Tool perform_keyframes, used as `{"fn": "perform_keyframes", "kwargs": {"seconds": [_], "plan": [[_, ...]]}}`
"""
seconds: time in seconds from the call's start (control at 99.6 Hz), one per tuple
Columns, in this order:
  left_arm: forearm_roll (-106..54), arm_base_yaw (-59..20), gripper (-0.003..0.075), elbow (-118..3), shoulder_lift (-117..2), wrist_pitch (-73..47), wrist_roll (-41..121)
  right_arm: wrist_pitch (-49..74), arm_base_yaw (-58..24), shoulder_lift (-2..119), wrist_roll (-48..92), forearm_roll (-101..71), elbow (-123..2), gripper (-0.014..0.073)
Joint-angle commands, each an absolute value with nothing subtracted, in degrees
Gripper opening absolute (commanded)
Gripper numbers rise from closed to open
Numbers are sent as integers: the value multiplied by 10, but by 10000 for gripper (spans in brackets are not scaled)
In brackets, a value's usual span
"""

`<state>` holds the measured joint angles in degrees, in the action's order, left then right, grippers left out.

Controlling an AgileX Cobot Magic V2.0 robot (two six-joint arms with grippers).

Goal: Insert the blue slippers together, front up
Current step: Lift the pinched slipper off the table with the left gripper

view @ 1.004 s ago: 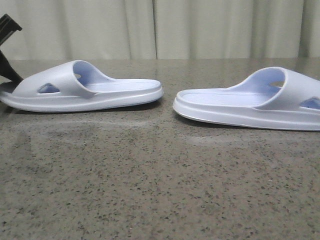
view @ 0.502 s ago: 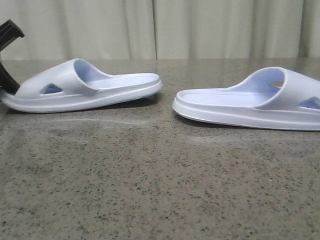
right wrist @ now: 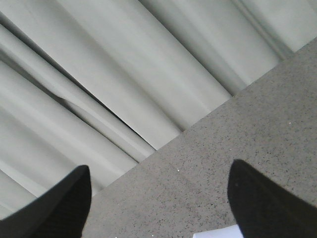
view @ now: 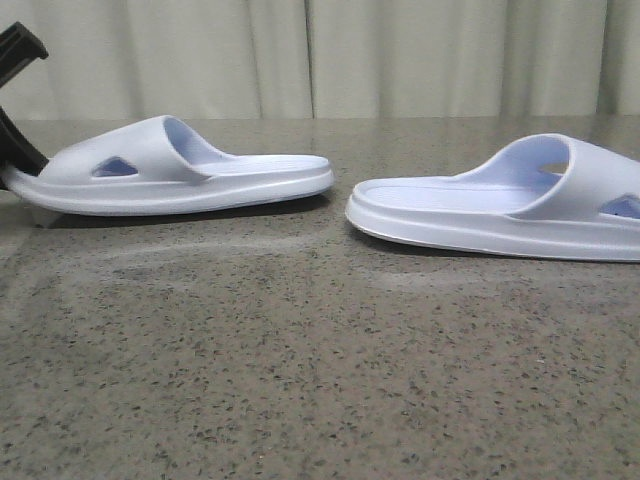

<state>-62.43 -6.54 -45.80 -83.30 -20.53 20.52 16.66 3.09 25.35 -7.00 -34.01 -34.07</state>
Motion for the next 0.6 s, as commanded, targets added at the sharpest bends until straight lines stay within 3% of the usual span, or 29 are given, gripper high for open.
{"fn": "perform_keyframes", "kwargs": {"seconds": [0.0,0.592], "plan": [[-642,-72,17,-468,-797,-221,219,123,34,261,-67,-344,-360,498],[-659,-72,17,-468,-640,-276,223,119,34,270,-67,-344,-359,498]]}}
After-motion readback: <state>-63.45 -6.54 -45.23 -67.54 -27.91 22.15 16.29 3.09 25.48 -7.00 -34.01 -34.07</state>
